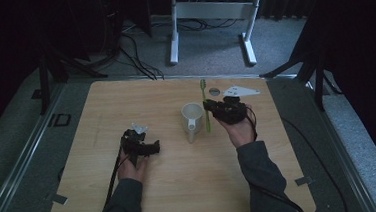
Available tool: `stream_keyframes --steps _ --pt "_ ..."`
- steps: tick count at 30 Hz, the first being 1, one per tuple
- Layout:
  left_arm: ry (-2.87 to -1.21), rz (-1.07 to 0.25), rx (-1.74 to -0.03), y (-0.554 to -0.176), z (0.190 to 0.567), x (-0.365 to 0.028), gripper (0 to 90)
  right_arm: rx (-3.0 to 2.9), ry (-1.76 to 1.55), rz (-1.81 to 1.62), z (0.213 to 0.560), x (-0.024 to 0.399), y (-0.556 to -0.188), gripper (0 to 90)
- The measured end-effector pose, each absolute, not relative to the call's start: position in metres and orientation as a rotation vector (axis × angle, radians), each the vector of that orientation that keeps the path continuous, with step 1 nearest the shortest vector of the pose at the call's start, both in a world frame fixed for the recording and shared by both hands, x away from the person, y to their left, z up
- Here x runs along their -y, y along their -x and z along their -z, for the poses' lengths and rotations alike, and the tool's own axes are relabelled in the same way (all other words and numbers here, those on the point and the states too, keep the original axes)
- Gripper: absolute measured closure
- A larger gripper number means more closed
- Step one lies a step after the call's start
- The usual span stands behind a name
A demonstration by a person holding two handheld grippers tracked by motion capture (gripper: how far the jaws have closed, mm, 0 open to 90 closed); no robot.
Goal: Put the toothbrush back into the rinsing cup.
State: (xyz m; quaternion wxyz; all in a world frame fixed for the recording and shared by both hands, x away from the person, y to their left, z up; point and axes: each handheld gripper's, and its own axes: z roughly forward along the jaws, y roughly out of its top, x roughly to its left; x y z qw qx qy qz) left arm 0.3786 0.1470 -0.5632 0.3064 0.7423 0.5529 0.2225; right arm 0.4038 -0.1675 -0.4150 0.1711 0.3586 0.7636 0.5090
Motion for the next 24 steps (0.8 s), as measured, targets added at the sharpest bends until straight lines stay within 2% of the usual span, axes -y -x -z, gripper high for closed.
stream_keyframes --steps 24 --pt "-1.963 -0.589 -1.463 -0.3786 0.5632 -0.1469 9.3 -2.134 -1.062 -1.525 0.4133 0.1613 -0.4072 80.4"
